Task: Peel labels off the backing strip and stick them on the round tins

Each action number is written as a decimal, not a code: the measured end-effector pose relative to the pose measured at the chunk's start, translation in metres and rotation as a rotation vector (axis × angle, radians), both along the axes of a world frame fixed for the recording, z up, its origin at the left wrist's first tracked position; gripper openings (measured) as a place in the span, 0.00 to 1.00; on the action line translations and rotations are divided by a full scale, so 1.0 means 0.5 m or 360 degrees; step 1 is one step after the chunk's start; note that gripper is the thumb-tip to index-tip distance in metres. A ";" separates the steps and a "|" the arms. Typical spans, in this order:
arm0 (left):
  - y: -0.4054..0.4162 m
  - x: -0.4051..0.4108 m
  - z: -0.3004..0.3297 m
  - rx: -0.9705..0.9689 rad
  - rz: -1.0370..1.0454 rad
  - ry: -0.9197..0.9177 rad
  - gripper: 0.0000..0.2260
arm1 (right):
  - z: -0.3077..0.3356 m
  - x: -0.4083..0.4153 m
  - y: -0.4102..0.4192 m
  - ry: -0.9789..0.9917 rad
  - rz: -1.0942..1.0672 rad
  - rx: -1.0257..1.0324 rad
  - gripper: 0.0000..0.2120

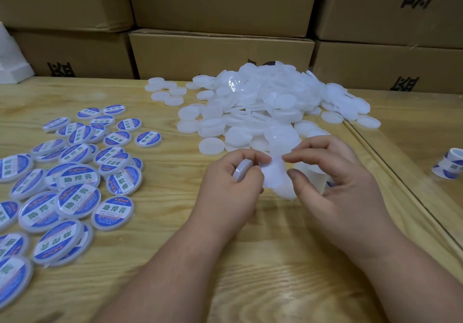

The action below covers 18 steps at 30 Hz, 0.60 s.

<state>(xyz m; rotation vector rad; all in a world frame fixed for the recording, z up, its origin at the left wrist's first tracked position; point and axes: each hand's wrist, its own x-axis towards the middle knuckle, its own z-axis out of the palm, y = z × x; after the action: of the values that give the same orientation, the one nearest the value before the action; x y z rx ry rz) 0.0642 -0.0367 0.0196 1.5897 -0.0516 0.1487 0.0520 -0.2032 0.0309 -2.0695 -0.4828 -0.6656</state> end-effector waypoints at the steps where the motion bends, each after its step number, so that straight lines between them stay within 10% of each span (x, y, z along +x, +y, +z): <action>1: 0.000 -0.001 -0.001 0.0014 -0.0027 0.0011 0.12 | 0.002 -0.001 0.001 0.0007 0.0018 -0.0018 0.19; 10: 0.003 0.003 -0.002 -0.0053 -0.0069 0.0030 0.11 | 0.007 -0.002 -0.004 0.0107 -0.0019 0.0031 0.12; 18: 0.015 0.009 0.010 -0.0904 -0.0152 0.0094 0.17 | 0.011 -0.010 0.014 0.0186 0.0006 0.0478 0.06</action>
<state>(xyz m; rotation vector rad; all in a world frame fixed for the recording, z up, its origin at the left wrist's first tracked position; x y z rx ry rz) 0.0686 -0.0293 0.0248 1.0215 -0.0349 0.0352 0.0472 -0.1961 0.0362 -1.8108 -0.2999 -0.5732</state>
